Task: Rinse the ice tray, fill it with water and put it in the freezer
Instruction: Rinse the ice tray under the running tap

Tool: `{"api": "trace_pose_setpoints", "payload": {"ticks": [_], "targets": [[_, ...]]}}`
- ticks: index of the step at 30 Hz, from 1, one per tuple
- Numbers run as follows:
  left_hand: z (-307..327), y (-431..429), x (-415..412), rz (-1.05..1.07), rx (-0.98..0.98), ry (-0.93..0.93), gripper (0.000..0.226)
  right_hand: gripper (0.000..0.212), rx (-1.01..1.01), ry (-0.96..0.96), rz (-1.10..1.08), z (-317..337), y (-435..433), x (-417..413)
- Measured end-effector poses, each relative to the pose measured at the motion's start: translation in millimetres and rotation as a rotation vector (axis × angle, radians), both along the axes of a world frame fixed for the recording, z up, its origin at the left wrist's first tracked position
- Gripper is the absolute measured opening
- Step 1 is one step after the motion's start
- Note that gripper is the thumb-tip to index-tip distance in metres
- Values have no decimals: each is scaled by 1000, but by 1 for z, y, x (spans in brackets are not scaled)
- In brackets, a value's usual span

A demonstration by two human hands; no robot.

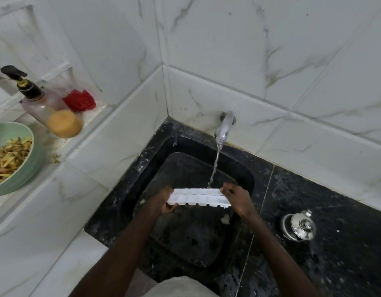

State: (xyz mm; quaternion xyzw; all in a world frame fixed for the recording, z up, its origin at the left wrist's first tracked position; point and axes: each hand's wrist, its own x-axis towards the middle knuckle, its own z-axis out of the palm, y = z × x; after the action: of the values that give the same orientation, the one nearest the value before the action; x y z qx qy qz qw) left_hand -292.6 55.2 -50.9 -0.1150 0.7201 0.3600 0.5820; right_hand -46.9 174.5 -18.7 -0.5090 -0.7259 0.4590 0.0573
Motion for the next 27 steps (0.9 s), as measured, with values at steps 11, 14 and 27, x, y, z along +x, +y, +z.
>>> {"api": "trace_pose_setpoints", "payload": {"ticks": [11, 14, 27], "targets": [[-5, -20, 12, -243, 126, -252, 56, 47, -106, 3, 126, -25, 30, 3], [-1, -25, 12, -432, 74, -140, 60, 49, -23, -26, 140, -28, 31, -6], [-7, -27, 52, -645, 253, -143, 80, 25, 201, 176, 278, -23, 22, -53]]}}
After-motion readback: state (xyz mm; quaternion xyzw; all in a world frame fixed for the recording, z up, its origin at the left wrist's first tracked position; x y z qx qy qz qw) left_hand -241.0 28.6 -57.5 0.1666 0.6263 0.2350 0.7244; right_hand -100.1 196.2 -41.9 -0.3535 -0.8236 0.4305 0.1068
